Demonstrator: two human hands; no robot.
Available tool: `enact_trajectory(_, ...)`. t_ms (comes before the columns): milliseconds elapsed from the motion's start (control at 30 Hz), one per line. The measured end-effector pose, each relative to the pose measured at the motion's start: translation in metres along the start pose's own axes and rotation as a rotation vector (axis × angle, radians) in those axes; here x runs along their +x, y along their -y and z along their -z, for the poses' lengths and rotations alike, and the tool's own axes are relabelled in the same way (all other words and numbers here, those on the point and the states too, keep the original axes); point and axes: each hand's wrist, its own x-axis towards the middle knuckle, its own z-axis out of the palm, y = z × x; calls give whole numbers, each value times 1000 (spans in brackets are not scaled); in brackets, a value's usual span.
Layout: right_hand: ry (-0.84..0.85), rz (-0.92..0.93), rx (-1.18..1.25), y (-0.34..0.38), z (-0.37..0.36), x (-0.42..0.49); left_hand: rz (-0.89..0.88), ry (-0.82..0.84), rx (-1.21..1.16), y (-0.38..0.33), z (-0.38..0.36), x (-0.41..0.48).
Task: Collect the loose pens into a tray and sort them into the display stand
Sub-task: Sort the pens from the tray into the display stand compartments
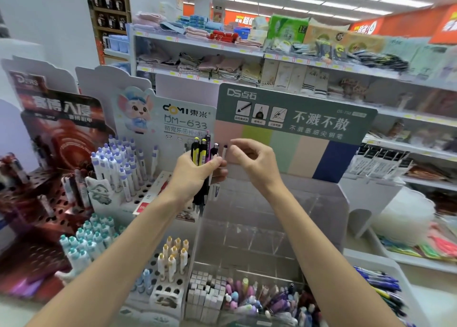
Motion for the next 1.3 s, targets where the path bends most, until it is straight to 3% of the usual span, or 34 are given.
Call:
enact_trajectory(233,138,-99,144,11,18,4,17,114,-32,9,-28,7)
enact_trajectory(400,-246,-79,274,5,55,18,13,7,-34,18,-20,10)
enact_trajectory(600,-544,147,-23,-8,49,13,37,48,61,25,-11,11)
enact_trajectory(667,-486,194,-150,-15,48,15,52,54,59,26,-8,12)
enact_trajectory(800,-178,189,-371,-34,27,2,70,68,55,27,-12,12)
enact_trajectory(967,78,-24,-367,-42,17,-8,77,67,68,31,-22,10)
enact_trajectory(1033,58,19,-381,-38,23,-11,91,48,42,32,-25,9)
enact_trajectory(1133,-40,-16,-143,-22,35,-15,98,62,10,34,-36,7)
enact_trajectory(1200,2,-73,29,-12,41,-13,102,114,40,36,-48,6)
enact_trajectory(1300,38,-86,61,-7,54,-12,110,200,24,39,-64,4)
